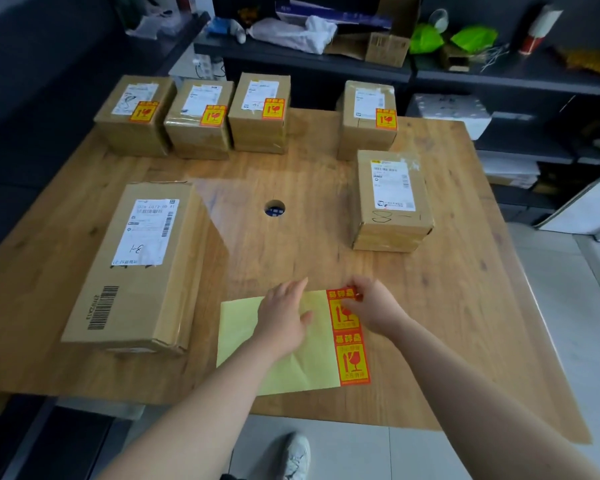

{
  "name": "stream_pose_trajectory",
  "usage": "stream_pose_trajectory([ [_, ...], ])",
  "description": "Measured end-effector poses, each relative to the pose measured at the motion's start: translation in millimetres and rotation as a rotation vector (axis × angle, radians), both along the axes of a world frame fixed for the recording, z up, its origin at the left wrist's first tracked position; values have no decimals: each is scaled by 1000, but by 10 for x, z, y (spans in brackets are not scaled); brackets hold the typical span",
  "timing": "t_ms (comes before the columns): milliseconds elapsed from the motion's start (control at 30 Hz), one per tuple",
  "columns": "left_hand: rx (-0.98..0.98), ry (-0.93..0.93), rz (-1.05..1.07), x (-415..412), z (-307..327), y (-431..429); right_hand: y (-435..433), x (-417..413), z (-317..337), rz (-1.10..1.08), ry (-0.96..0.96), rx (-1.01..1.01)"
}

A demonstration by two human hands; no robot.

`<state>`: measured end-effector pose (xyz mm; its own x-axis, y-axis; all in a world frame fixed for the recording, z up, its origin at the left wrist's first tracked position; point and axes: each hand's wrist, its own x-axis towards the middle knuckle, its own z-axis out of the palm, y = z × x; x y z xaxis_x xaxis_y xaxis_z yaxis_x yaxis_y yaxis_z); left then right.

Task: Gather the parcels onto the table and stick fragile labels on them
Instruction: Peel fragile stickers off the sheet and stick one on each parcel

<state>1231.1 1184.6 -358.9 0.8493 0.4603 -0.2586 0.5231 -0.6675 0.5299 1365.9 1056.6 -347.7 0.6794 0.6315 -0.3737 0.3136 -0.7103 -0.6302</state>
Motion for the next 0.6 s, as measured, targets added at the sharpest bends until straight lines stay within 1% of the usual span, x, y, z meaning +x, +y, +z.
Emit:
stream_pose_trajectory([
  [100, -16, -7, 32, 117, 30, 55, -25, -64, 54, -22, 67, 67],
  [167, -73, -33, 44, 146, 6, 86, -42, -116, 80, -66, 71, 90],
  [200, -112, -50, 61, 147, -2, 93, -53, -145, 85, -106, 28, 104],
  [267, -159, -73, 109, 141, -2, 95, -82, -220, 96, -181, -153, 121],
  [333, -187, -96, 138, 131, 10, 91, -95, -296, 84, -160, -314, 128],
  [367, -205, -110, 144, 125, 9, 85, -92, -326, 64, -114, -344, 126],
  [433, -260, -146, 148, 117, 12, 56, -79, -384, 14, -48, -339, 123],
  [467, -292, -169, 155, 117, 6, 39, -71, -407, -7, -53, -323, 131],
  [600, -388, -236, 186, 105, 21, -13, -51, -473, -34, -157, -216, 254],
])
